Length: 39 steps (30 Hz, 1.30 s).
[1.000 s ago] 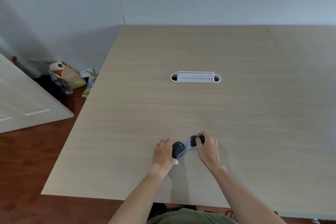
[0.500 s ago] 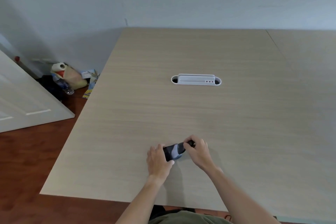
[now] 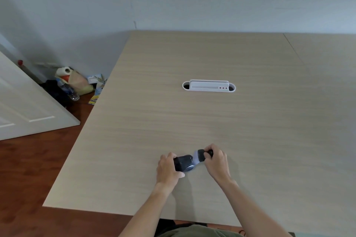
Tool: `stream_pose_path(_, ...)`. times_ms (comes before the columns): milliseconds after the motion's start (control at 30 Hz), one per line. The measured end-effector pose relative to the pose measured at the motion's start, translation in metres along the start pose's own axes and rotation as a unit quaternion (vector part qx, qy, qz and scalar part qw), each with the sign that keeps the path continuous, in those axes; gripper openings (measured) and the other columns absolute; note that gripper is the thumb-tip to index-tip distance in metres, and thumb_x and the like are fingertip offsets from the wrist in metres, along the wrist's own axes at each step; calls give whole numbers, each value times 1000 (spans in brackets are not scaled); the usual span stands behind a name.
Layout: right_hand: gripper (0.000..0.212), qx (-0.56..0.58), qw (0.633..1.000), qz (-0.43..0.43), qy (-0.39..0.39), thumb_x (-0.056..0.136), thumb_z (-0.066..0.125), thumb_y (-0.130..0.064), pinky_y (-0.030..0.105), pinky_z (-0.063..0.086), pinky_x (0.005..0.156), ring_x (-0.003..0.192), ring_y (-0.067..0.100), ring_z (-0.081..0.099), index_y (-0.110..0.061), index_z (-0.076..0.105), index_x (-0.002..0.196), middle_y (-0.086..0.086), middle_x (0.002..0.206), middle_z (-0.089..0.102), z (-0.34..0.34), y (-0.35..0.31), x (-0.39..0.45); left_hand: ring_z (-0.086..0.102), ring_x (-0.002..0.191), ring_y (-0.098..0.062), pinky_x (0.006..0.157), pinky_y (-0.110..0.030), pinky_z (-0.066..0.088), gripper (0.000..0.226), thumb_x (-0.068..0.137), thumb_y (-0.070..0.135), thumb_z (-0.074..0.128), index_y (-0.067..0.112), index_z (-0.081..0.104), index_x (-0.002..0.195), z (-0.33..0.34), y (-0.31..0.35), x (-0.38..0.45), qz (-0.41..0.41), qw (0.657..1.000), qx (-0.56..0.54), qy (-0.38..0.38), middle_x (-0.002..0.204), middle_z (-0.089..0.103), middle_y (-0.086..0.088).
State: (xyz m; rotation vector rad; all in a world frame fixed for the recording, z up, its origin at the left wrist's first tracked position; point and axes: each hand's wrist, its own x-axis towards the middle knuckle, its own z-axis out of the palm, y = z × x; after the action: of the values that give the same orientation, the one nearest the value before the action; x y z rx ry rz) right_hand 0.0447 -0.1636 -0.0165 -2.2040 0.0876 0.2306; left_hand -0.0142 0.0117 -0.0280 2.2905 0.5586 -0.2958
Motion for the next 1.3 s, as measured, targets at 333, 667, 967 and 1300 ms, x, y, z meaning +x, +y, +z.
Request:
stream_pose_path(333, 8, -16, 998, -15, -60, 82, 57, -7, 28, 48, 60, 67, 12, 60, -11, 61, 76, -3, 72, 69, 18, -30, 11, 52, 110, -17, 89, -28, 47, 85, 44, 22, 87, 19, 51, 121, -5, -7, 8, 0, 998, -57, -31, 116, 51, 4)
stream_pose_path(667, 3, -79, 984, -52, -150, 82, 65, -14, 29, 48, 62, 77, 21, 60, -11, 65, 84, 4, 85, 67, 38, -42, 12, 57, 102, -20, 82, -31, 53, 93, 41, 22, 88, 21, 42, 122, -9, -5, 9, -3, 998, -53, -27, 110, 55, 3)
stream_pose_path(967, 4, -45, 998, -8, -53, 81, 64, -11, 29, 46, 62, 71, 21, 60, -8, 65, 79, 3, 73, 67, 13, -24, 7, 52, 94, -14, 76, -23, 44, 65, 45, 22, 85, 20, 57, 103, -8, -6, 9, 19, 999, -39, -32, 103, 54, 6)
stream_pose_path(1300, 8, -12, 997, 15, -69, 78, 63, -6, 14, 41, 54, 67, 13, 59, -11, 68, 74, -3, 70, 67, -1, -20, -1, 51, 93, -12, 74, -22, 41, 62, 42, 21, 84, 22, 59, 99, -10, -4, 12, 18, 998, -30, -49, 102, 53, 7)
